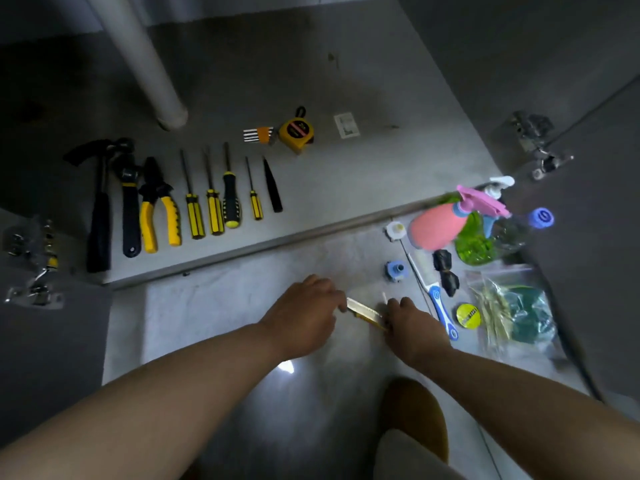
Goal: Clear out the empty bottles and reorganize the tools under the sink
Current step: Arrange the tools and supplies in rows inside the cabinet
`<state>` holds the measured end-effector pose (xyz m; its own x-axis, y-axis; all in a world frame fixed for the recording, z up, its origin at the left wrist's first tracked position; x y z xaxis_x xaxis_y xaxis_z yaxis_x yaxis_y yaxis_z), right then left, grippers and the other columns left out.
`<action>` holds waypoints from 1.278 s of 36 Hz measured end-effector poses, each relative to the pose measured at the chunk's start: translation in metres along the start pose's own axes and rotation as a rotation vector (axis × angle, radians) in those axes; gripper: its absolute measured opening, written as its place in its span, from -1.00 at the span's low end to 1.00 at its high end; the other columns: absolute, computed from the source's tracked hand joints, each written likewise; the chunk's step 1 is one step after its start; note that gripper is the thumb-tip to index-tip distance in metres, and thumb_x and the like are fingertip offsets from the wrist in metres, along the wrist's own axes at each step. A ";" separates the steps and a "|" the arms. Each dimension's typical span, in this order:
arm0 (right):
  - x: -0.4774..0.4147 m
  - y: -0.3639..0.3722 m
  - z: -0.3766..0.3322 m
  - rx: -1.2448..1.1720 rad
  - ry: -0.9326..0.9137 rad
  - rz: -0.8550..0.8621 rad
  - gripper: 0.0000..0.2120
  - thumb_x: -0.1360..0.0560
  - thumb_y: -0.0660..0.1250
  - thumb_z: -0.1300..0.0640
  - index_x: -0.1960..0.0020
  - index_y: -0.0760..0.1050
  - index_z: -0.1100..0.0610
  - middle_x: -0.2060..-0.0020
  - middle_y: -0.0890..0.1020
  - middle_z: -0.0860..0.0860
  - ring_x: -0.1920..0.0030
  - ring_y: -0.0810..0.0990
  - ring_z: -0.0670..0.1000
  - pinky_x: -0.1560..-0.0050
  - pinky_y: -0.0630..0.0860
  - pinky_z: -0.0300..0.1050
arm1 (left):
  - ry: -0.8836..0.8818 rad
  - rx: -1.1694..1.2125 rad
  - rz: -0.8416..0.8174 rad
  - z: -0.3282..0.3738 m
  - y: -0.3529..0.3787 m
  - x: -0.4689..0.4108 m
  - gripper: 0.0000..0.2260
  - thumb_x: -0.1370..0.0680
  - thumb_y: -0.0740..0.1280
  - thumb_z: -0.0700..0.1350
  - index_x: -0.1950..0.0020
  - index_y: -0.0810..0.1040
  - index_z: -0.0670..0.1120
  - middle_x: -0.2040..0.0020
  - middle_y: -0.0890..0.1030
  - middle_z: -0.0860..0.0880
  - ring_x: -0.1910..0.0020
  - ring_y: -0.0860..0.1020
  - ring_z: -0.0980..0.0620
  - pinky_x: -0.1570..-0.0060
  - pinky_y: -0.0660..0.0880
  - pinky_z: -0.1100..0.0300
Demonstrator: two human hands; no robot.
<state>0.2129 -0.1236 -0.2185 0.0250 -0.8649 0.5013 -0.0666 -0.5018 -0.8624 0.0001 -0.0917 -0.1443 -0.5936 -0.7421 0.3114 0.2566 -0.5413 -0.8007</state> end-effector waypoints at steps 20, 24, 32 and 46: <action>-0.010 -0.107 -0.076 -0.819 -0.253 0.306 -0.83 -0.35 0.41 -0.05 0.20 0.40 -0.12 0.30 0.58 -0.21 0.33 0.57 -0.18 0.39 0.37 -0.38 | -0.420 1.001 0.362 -0.002 -0.066 -0.017 -0.77 -0.64 0.35 -0.11 -0.05 0.60 -0.29 0.14 0.67 -0.21 0.29 0.63 0.16 0.29 0.53 0.35; -0.046 -0.154 -0.091 -0.684 -0.177 0.352 -0.75 -0.38 0.45 0.00 0.24 0.36 -0.04 0.35 0.57 -0.06 0.30 0.54 0.00 0.33 0.43 -0.11 | -0.367 0.692 0.472 -0.028 -0.103 -0.018 -0.85 -0.64 0.32 -0.14 -0.17 0.62 -0.05 -0.01 0.68 0.01 0.01 0.63 0.15 -0.02 0.54 0.27; -0.104 -0.202 -0.135 -0.294 -0.146 0.260 -0.70 -0.42 0.43 -0.05 0.11 0.38 0.10 0.19 0.50 0.06 0.16 0.55 0.17 0.28 0.34 -0.11 | -0.241 -0.266 0.294 -0.056 -0.105 0.000 -0.53 -0.55 0.28 -0.13 -0.47 0.43 0.06 -0.36 0.43 -0.04 -0.30 0.41 -0.10 -0.23 0.41 0.02; -0.108 -0.174 -0.152 -0.404 -0.105 0.385 -0.65 -0.52 0.37 -0.05 -0.10 0.38 0.18 0.01 0.47 0.13 0.01 0.57 0.25 0.15 0.41 -0.04 | -0.332 -0.282 0.255 -0.053 -0.083 -0.004 -0.44 -0.56 0.22 -0.09 -0.57 0.24 0.04 -0.38 0.45 0.00 -0.32 0.40 -0.06 -0.31 0.34 0.07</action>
<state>0.0705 0.0593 -0.1116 0.0209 -0.9914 0.1289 -0.4663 -0.1237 -0.8759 -0.0593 -0.0233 -0.1062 -0.2525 -0.9473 0.1970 0.1185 -0.2324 -0.9654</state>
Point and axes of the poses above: each hand's wrist, its own x-axis away from the middle knuckle, its own y-axis out of the palm, z = x × y, the point moved 4 cm from there along -x, towards the middle knuckle
